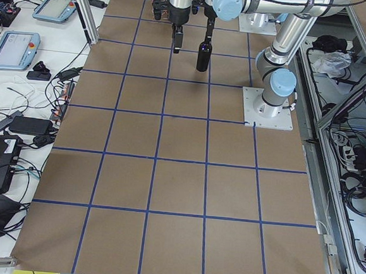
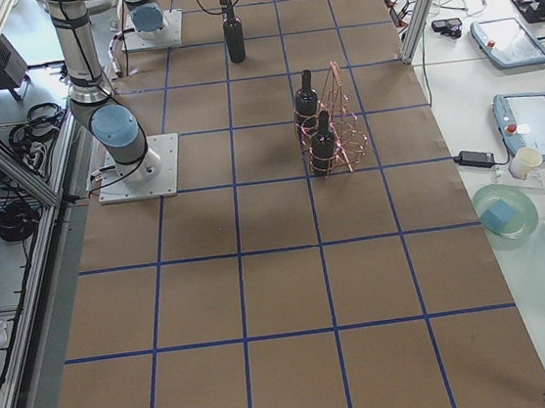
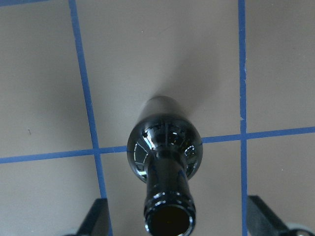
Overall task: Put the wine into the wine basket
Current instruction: 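Lower the right gripper onto the bottle top and close it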
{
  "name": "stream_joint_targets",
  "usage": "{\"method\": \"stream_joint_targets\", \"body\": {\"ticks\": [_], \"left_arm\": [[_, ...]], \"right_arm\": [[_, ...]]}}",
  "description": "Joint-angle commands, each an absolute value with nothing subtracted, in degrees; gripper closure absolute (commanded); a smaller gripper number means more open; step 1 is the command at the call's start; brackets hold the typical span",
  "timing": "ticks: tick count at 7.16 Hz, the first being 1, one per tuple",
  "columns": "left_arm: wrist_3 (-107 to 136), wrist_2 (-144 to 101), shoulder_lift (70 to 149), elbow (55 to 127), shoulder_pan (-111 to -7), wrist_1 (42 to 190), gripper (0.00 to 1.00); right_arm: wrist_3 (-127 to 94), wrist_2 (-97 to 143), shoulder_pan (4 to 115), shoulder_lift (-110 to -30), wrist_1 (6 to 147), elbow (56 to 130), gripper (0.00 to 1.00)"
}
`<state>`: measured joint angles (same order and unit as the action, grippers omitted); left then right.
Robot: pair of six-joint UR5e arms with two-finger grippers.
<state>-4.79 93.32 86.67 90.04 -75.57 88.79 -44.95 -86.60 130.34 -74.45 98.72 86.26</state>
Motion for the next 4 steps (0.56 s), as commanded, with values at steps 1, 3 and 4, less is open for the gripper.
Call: {"method": "stream_joint_targets", "body": {"ticks": [1, 3, 4], "left_arm": [[-5.27, 93.69, 86.57, 90.09, -73.66, 90.18, 0.0], [-5.19, 93.6, 86.49, 90.17, -74.09, 90.35, 0.0], [-5.19, 93.52, 86.48, 90.18, -74.0, 90.35, 0.0]], "right_arm": [[-44.21, -86.49, 130.34, -74.53, 98.35, 86.92, 0.23], [-41.77, -86.92, 130.34, -74.53, 99.14, 87.19, 0.34], [-41.31, -86.84, 130.25, -74.53, 99.66, 87.19, 0.34]]}}
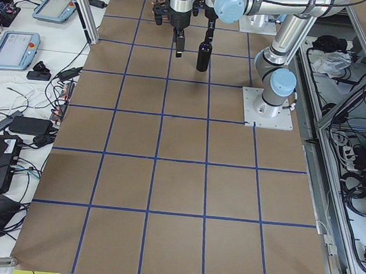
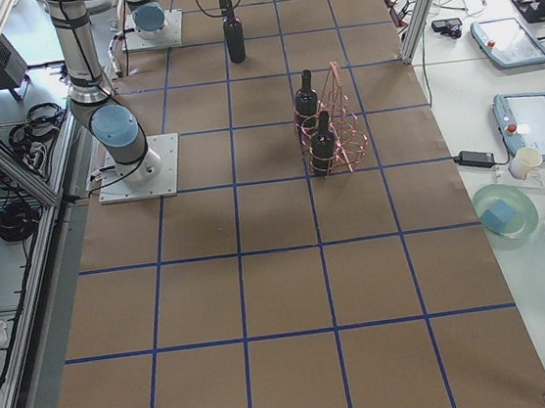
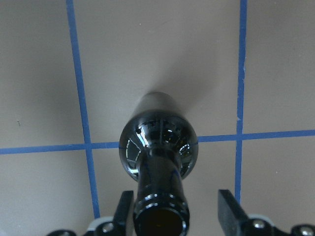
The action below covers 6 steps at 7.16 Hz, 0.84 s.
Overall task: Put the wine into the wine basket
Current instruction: 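Lift the bottle with the right gripper and carry it to the rack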
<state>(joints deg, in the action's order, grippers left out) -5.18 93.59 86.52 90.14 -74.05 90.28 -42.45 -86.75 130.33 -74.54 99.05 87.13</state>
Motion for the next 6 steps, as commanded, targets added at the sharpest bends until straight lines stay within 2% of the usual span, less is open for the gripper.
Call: {"method": "stream_joint_targets", "body": {"ticks": [1, 4, 6], "left_arm": [[-5.19, 93.6, 86.48, 90.18, -74.0, 90.44, 0.0], [-5.1, 93.34, 86.48, 90.35, -74.09, 90.44, 0.0], [-5.01, 93.34, 86.31, 90.53, -74.09, 90.44, 0.0]], "right_arm": [[-41.31, -86.49, 130.17, -74.44, 101.67, 87.19, 0.33], [-41.4, -86.48, 130.17, -74.01, 102.31, 87.36, 0.33], [-41.31, -86.75, 130.17, -74.18, 102.22, 89.02, 0.36]]}}
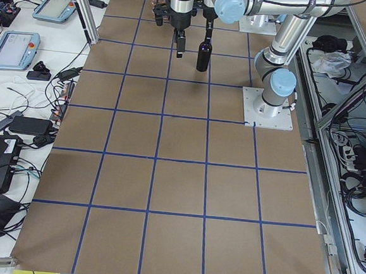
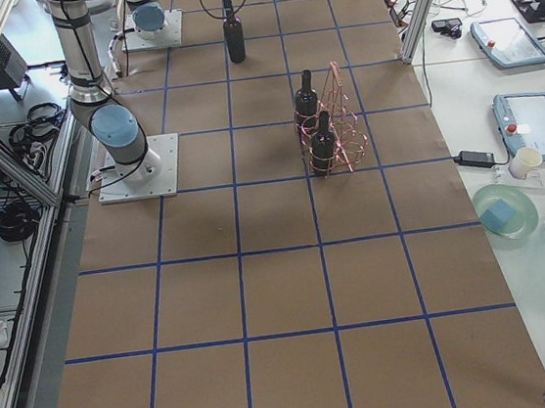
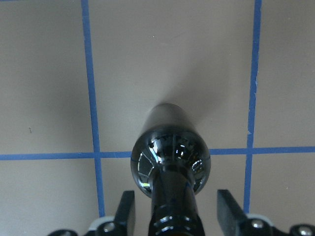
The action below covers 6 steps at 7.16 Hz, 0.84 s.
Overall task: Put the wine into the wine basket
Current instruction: 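Lift the bottle with the right gripper and carry it to the rack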
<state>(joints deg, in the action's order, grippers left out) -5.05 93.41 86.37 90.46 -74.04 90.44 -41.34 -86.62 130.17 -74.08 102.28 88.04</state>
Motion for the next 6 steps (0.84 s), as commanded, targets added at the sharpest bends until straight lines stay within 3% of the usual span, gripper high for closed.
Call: {"method": "stream_joint_targets", "body": {"ticks": [1, 2, 3, 4, 6], "left_arm": [[-4.92, 93.34, 86.31, 90.61, -74.18, 90.44, 0.0], [-4.66, 93.34, 86.31, 90.62, -74.27, 90.44, 0.0], [-4.66, 93.25, 86.31, 90.62, -74.27, 90.44, 0.0], [-4.66, 93.43, 86.22, 90.62, -74.27, 90.44, 0.0], [-4.66, 93.43, 86.22, 90.62, -74.35, 90.53, 0.0]], "right_arm": [[-41.31, -86.66, 130.17, -74.18, 102.65, 89.12, 0.39], [-40.87, -86.49, 130.17, -74.09, 103.87, 89.12, 0.42], [-40.26, -86.57, 130.17, -74.09, 104.41, 89.12, 0.52], [-40.08, -86.57, 130.17, -74.09, 104.5, 89.12, 0.54], [-39.82, -86.49, 130.17, -74.0, 104.24, 89.12, 0.68]]}}
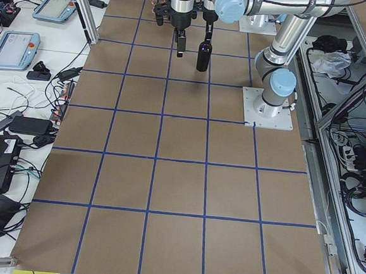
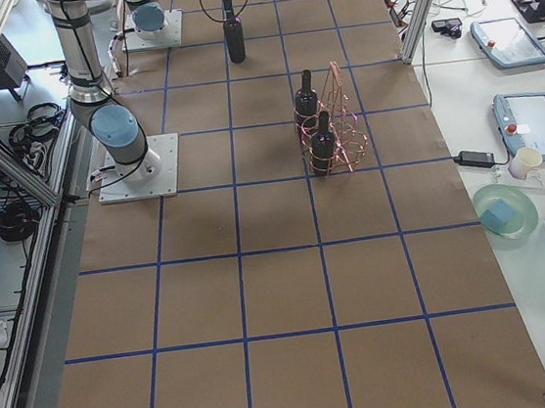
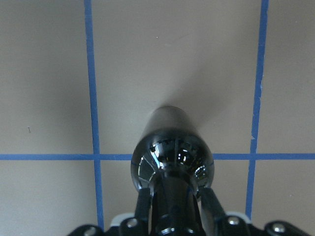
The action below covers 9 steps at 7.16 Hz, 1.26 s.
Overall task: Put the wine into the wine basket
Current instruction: 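Lift the bottle with the right gripper and carry it to the rack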
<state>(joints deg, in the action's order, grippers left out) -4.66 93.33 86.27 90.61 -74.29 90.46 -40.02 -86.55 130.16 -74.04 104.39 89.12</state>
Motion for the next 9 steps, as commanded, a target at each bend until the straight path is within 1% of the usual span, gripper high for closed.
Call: {"method": "stream_joint_targets", "body": {"ticks": [1, 3, 5, 7, 8, 9], "left_arm": [[-4.66, 93.43, 86.22, 90.62, -74.36, 90.44, 0.0], [-4.57, 93.43, 86.22, 90.79, -74.36, 90.53, 0.0], [-4.57, 93.17, 86.22, 90.97, -74.36, 90.53, 0.0], [-4.4, 92.9, 86.22, 90.97, -74.36, 90.53, 0.0], [-4.39, 92.9, 86.22, 90.88, -74.36, 90.53, 0.0], [-4.31, 92.81, 86.13, 90.97, -74.62, 90.53, 0.0]], "right_arm": [[-38.77, -86.57, 130.17, -74.0, 104.33, 89.12, 1.0], [-38.58, -86.57, 129.03, -74.7, 103.37, 88.6, 1.0], [-37.98, -87.36, 125.8, -79.34, 97.25, 88.33, 1.0], [-26.69, -90.24, 116.42, -87.24, 86.02, 88.33, 1.0], [-18.63, -92.96, 111.06, -90.06, 82.3, 88.42, 1.0], [-12.98, -93.51, 105.44, -90.96, 81.05, 88.5, 1.0]]}}
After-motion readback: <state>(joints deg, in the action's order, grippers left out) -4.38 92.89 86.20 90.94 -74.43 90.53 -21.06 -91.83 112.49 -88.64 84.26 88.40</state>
